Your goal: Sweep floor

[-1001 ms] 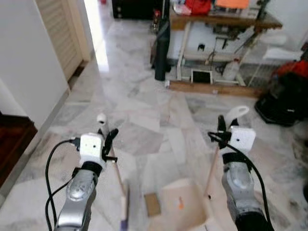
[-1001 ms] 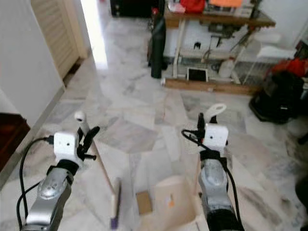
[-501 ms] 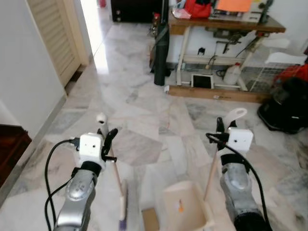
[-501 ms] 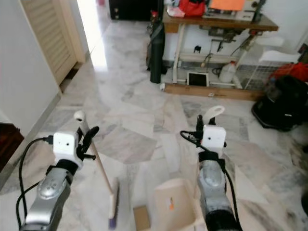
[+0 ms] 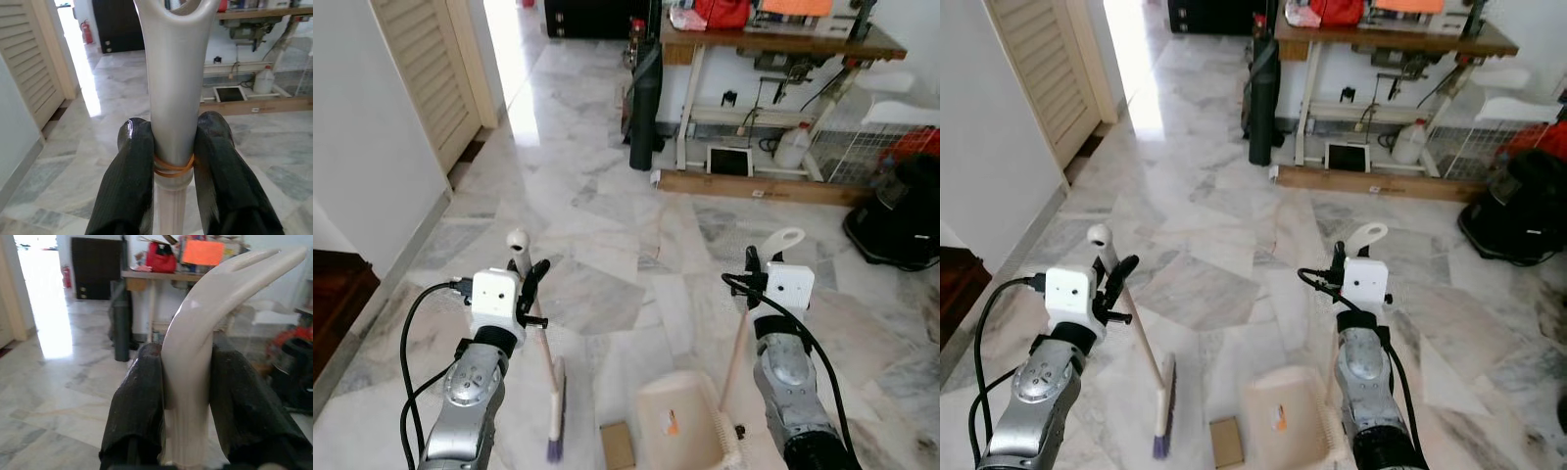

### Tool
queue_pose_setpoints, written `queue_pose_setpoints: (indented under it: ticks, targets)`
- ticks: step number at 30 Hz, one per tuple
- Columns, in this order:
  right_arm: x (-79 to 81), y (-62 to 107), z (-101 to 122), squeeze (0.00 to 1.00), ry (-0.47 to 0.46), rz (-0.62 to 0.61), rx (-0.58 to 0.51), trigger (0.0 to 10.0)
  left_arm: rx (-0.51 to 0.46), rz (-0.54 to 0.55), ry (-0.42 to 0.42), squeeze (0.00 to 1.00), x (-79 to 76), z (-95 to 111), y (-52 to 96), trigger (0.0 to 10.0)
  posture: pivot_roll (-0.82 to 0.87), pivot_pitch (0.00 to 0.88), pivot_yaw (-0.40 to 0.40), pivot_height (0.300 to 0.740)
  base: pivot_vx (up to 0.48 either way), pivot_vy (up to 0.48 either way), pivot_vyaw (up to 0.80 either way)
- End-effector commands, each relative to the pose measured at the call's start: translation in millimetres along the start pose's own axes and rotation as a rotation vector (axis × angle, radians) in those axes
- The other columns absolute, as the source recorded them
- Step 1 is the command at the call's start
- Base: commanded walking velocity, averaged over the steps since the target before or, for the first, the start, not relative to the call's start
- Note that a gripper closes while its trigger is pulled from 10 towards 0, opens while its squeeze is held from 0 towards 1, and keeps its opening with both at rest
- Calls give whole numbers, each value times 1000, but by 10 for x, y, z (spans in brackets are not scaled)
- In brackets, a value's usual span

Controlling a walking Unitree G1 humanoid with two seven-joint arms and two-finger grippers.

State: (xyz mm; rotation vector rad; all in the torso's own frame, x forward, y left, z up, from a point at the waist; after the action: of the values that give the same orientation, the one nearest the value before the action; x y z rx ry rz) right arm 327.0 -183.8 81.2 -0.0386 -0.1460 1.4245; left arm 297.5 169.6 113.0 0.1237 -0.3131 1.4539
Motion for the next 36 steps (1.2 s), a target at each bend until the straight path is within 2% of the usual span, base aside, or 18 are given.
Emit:
queue_pose_setpoints:
  ticks: [1,9,11,23,26,29,31,36]
  targets:
    - [-23,-35,15,0,11,-16,0,10000,-9,-4,-6,0,28,19,-18,10000,51,37,-17,740,0,0,0]
    - [-43,-19,-81,0,42,-33,38,10000,-3,-5,-12,0,63,-2,-35,10000,51,46,-15,740,0,0,0]
    - [-54,-30,-103,0,76,-45,49,10000,1,-16,-6,0,58,-15,-52,10000,50,50,-14,740,0,0,0]
    - [-42,-57,-178,0,92,-69,80,10000,15,-44,18,0,40,-68,-123,10000,48,66,-16,740,0,0,0]
    - [-33,-64,-191,0,98,-77,85,10000,43,-42,92,0,47,-115,-148,10000,46,73,-17,740,0,0,0]
    - [-32,-65,-193,0,98,-77,87,10000,54,-36,121,0,56,-136,-155,10000,44,77,-18,740,0,0,0]
    - [-28,-62,-218,0,102,-79,99,10000,77,-26,199,0,79,-186,-172,10000,43,80,-19,740,0,0,0]
    - [-34,-42,-272,0,124,-82,124,10000,86,-38,223,0,88,-222,-175,10000,42,87,-22,740,0,0,0]
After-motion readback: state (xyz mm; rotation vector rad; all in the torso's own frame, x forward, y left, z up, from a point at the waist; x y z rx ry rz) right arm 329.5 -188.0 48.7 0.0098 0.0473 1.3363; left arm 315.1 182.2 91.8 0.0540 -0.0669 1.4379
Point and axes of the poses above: a point about 5 cm out from each wrist's last joint towards the gripper, its own y axis pointing back from the gripper into the wrist, its own z axis along the axis of the wrist's last joint, x = y × z, the point moved 2 cm from there along -y, pointing out of the wrist towards the gripper, and after that the axes turned 10 degrees about -y, right-handed, at the moved point
